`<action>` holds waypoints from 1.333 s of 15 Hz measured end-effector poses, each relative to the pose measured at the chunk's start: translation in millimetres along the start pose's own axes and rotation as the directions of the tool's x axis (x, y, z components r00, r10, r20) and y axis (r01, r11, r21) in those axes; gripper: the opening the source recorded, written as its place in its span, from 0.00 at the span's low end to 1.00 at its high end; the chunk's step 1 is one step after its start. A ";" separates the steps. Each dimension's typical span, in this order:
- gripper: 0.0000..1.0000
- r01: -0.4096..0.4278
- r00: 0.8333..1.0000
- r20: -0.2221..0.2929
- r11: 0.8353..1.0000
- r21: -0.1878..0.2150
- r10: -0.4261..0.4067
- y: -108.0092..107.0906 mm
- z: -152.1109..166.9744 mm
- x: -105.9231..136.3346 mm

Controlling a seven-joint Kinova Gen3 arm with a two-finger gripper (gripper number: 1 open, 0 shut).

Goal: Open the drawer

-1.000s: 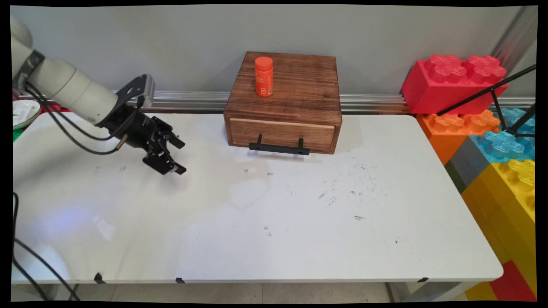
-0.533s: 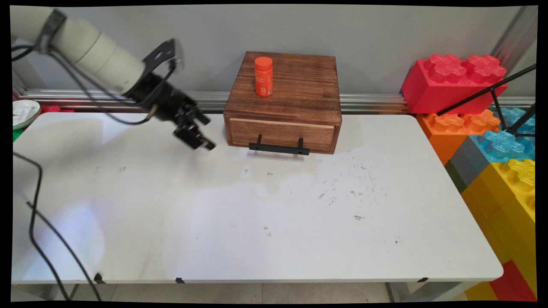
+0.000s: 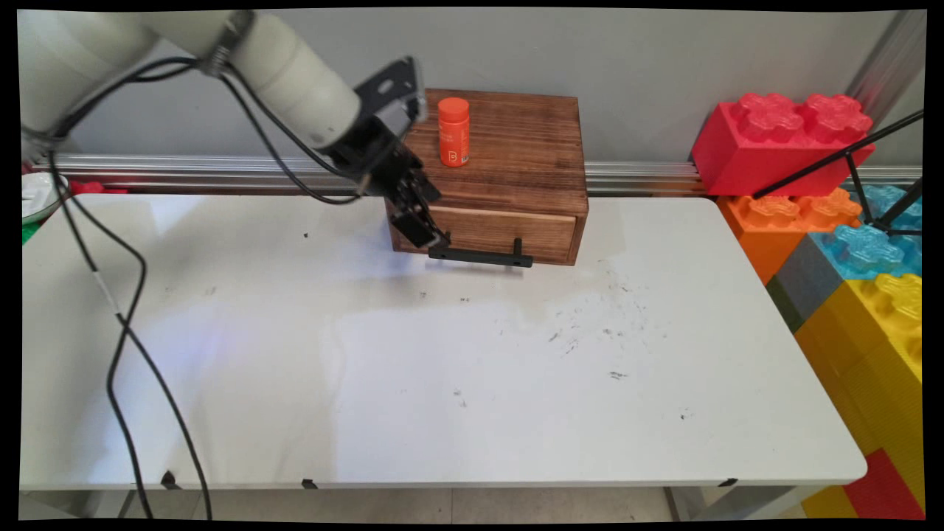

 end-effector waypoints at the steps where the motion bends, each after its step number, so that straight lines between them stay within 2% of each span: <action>1: 1.00 -0.031 0.999 0.016 1.000 -0.005 0.031 -1.6 13.8 4.0; 8: 1.00 -0.169 0.981 0.087 0.984 -0.047 0.173 -17.3 95.9 11.4; 14: 1.00 -0.224 0.970 0.082 0.972 -0.078 0.230 -24.6 138.1 11.6; 20: 1.00 -0.276 0.956 0.072 0.957 -0.094 0.283 -24.1 158.7 10.5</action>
